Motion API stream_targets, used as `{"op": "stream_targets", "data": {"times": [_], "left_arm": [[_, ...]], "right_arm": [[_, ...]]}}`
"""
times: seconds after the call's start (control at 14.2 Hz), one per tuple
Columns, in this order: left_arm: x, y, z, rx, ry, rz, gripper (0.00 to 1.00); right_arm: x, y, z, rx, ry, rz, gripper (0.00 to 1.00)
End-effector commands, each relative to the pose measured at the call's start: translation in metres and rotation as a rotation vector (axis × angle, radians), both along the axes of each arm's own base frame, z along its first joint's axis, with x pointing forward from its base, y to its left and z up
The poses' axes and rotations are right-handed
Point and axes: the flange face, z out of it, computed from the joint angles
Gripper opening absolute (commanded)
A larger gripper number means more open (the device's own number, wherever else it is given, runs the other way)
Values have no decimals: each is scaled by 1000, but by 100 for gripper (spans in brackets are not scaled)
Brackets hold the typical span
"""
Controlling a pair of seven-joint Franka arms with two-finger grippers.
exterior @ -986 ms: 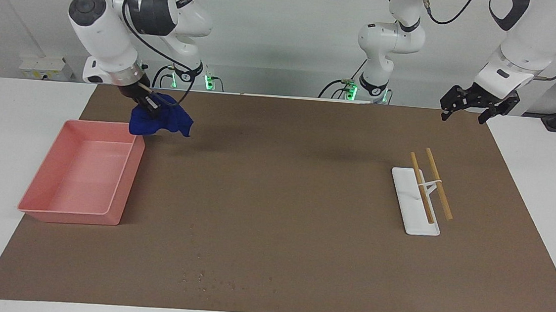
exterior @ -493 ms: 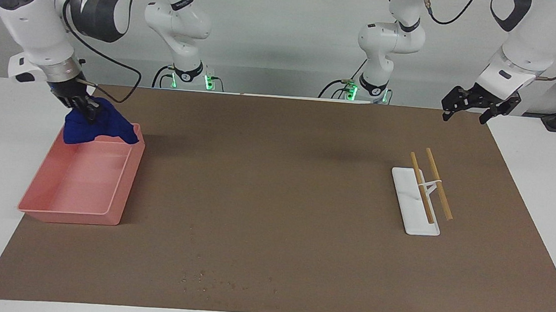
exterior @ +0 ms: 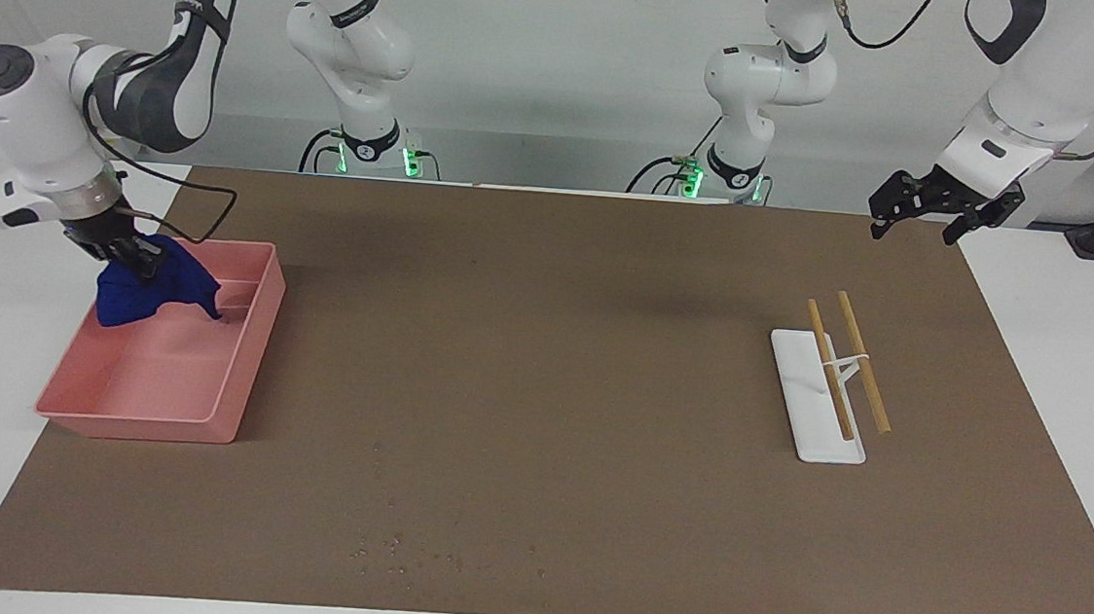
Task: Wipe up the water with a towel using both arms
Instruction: 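Lower the blue towel into the pink bin and open the right gripper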
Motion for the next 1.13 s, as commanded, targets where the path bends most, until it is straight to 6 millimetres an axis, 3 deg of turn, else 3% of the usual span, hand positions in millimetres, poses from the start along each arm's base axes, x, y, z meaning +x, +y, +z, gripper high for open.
{"op": "stream_targets", "data": {"times": [0.0,0.14,0.21,0.28,0.35,0.42,0.7,0.92,1.06], "left_arm": [[-5,-1,2,1,-11,8,100],[-6,-3,1,1,-10,3,100],[-5,-5,2,1,-13,3,100],[-4,-6,4,-1,-22,6,100],[-3,-7,4,-3,-35,22,100],[-2,-8,3,-16,-44,41,100],[1,-13,6,-48,-68,77,100],[0,-26,6,-49,-67,58,100],[-1,-27,5,-49,-63,54,100]], "right_arm": [[-16,8,-20,-8,30,24,0],[-23,15,-37,4,65,36,0],[-25,19,-42,8,77,39,21],[-25,19,-42,10,78,42,63],[-24,18,-40,9,73,45,87],[-24,15,-40,13,68,37,95],[-19,12,-25,17,48,27,99],[-9,23,22,-5,-17,39,99],[-3,51,55,-10,-36,57,99]]}}
